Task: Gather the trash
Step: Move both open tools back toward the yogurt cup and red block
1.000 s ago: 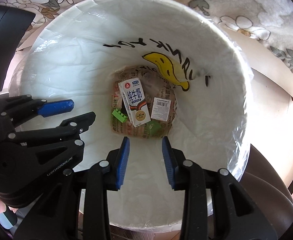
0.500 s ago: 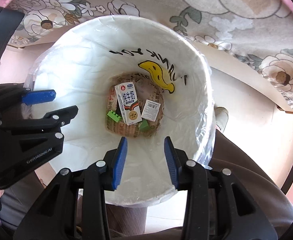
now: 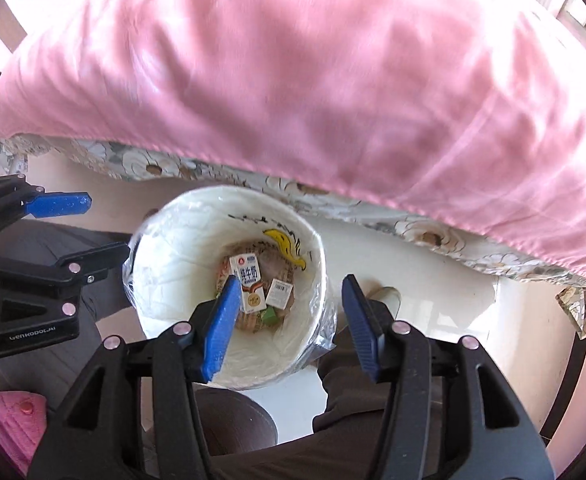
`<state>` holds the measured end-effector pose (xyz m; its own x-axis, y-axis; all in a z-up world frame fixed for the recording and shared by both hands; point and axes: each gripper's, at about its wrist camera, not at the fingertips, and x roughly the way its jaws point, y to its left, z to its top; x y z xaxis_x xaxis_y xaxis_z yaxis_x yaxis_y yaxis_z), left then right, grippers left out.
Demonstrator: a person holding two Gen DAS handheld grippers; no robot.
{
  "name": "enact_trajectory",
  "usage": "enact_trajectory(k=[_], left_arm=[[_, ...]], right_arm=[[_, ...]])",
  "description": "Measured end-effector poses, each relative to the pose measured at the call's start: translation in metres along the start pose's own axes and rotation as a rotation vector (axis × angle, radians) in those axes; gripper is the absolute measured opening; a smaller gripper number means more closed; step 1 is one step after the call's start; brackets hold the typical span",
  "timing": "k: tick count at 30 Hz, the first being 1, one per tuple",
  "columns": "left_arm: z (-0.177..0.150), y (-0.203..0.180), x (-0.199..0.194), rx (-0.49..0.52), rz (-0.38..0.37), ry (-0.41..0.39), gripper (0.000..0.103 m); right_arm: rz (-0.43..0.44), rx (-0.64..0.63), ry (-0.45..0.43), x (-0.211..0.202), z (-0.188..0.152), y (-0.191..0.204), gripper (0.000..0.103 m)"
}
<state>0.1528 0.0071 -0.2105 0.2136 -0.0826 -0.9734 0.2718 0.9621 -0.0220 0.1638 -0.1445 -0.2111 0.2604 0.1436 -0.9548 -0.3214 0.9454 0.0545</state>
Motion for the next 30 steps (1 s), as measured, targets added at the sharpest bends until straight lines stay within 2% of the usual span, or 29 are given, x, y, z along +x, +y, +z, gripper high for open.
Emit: enact_trajectory(k=[5, 8, 15, 19, 24, 26, 30], left_arm=[[0.024, 0.001, -0.061, -0.004, 0.049, -0.134, 0.083], [0.04, 0.004, -0.092, -0.013, 0.058, -0.201, 0.086], [0.089, 0.013, -0.146, -0.019, 0.086, -0.307, 0.089], [0.129, 0.023, -0.168, -0.051, 0.089, -0.344, 0.089], [0.181, 0.031, -0.195, -0.074, 0.142, -0.41, 0.089], [0.202, 0.036, -0.203, -0.091, 0.147, -0.421, 0.09], [0.245, 0.037, -0.214, -0.092, 0.208, -0.45, 0.09]], right_arm=[[-0.028, 0.003, -0.1, -0.046, 0.015, -0.009, 0.063], [-0.049, 0.001, -0.152, -0.072, 0.026, -0.013, 0.067], [-0.086, -0.022, -0.276, -0.132, 0.058, -0.02, 0.067], [-0.092, -0.032, -0.374, -0.173, 0.084, -0.025, 0.073], [-0.138, -0.065, -0.453, -0.204, 0.123, -0.03, 0.073], [-0.141, -0.071, -0.474, -0.215, 0.139, -0.035, 0.073], [-0.14, -0.075, -0.506, -0.229, 0.17, -0.044, 0.073]])
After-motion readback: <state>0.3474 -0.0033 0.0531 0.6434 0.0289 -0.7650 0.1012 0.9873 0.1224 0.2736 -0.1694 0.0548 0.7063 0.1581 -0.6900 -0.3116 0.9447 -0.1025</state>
